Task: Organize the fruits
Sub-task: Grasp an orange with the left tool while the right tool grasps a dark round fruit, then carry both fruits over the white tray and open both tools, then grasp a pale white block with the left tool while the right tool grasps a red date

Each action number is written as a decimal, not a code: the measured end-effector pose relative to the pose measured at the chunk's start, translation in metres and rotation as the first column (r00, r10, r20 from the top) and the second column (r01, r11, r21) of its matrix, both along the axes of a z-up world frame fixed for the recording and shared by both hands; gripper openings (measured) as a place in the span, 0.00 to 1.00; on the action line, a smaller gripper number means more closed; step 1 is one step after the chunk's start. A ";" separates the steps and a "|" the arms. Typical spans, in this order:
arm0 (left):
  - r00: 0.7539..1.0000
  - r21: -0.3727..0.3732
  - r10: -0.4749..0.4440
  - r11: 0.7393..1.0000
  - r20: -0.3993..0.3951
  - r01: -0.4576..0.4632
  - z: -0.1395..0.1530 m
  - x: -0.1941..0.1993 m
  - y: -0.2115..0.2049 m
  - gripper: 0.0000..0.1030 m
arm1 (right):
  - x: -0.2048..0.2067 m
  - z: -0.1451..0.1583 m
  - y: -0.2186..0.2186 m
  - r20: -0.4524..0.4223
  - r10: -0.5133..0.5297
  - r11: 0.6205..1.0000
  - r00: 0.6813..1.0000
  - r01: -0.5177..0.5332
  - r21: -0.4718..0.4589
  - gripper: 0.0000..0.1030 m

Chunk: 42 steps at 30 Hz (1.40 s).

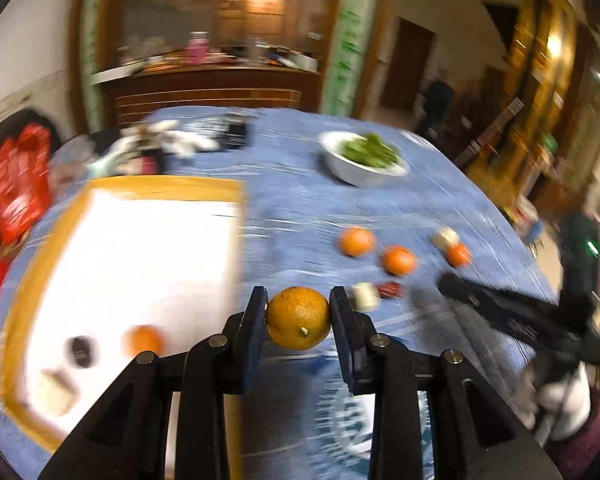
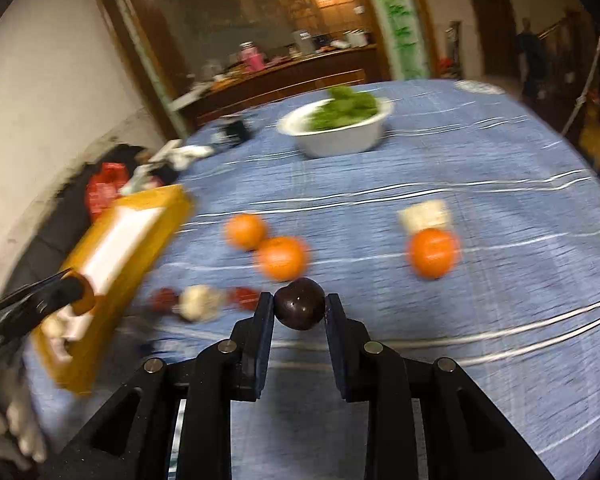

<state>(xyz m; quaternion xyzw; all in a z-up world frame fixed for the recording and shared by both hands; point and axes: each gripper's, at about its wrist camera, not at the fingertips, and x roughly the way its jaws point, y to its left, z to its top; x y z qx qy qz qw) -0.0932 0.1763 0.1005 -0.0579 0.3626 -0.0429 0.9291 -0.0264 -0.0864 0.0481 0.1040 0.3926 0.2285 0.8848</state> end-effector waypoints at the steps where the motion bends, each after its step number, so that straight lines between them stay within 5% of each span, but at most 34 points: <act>1: 0.999 -0.014 0.039 0.999 0.000 -0.039 0.003 -0.001 0.018 0.30 | -0.003 0.005 0.010 -0.005 0.029 0.999 1.000 -0.029 0.021 0.27; 8: 0.967 -0.128 0.240 0.960 -0.084 -0.249 -0.010 0.002 0.125 0.30 | -0.014 0.031 0.128 -0.029 0.292 0.955 0.956 -0.290 0.071 0.28; 16: 0.938 -0.159 0.316 0.928 -0.140 -0.337 -0.030 0.014 0.167 0.32 | -0.015 0.012 0.231 -0.104 0.457 0.889 0.883 -0.456 0.032 0.30; 20: 0.934 -0.217 0.325 0.911 -0.149 -0.351 -0.034 0.009 0.175 0.60 | -0.025 0.003 0.251 -0.099 0.502 0.864 0.859 -0.504 0.007 0.44; 22: 0.931 -0.221 0.340 0.906 -0.132 -0.362 -0.032 0.006 0.176 0.67 | -0.028 0.006 0.243 -0.078 0.500 0.866 0.863 -0.498 0.040 0.57; 26: 0.933 -0.255 0.343 0.897 -0.109 -0.360 -0.020 0.002 0.172 0.68 | -0.023 0.026 0.210 -0.024 0.454 0.890 0.890 -0.453 0.039 0.57; 29: 0.948 -0.231 0.311 0.920 -0.061 -0.317 -0.010 -0.002 0.153 0.71 | -0.008 0.040 0.152 0.032 0.325 0.945 0.945 -0.326 0.029 0.57; 33: 0.981 -0.216 0.189 0.957 -0.041 -0.193 -0.004 0.002 0.112 0.71 | 0.016 0.035 0.070 0.004 0.109 0.994 0.994 -0.109 0.031 0.57; 37: 0.996 -0.183 0.075 0.980 -0.044 -0.082 -0.005 0.013 0.064 0.71 | 0.030 0.022 0.025 -0.029 -0.009 1.000 1.000 0.010 0.011 0.56; 42: 0.996 -0.147 -0.061 0.988 -0.063 0.051 -0.015 0.020 0.006 0.71 | 0.040 0.006 0.024 -0.060 0.007 1.000 0.998 -0.008 -0.020 0.56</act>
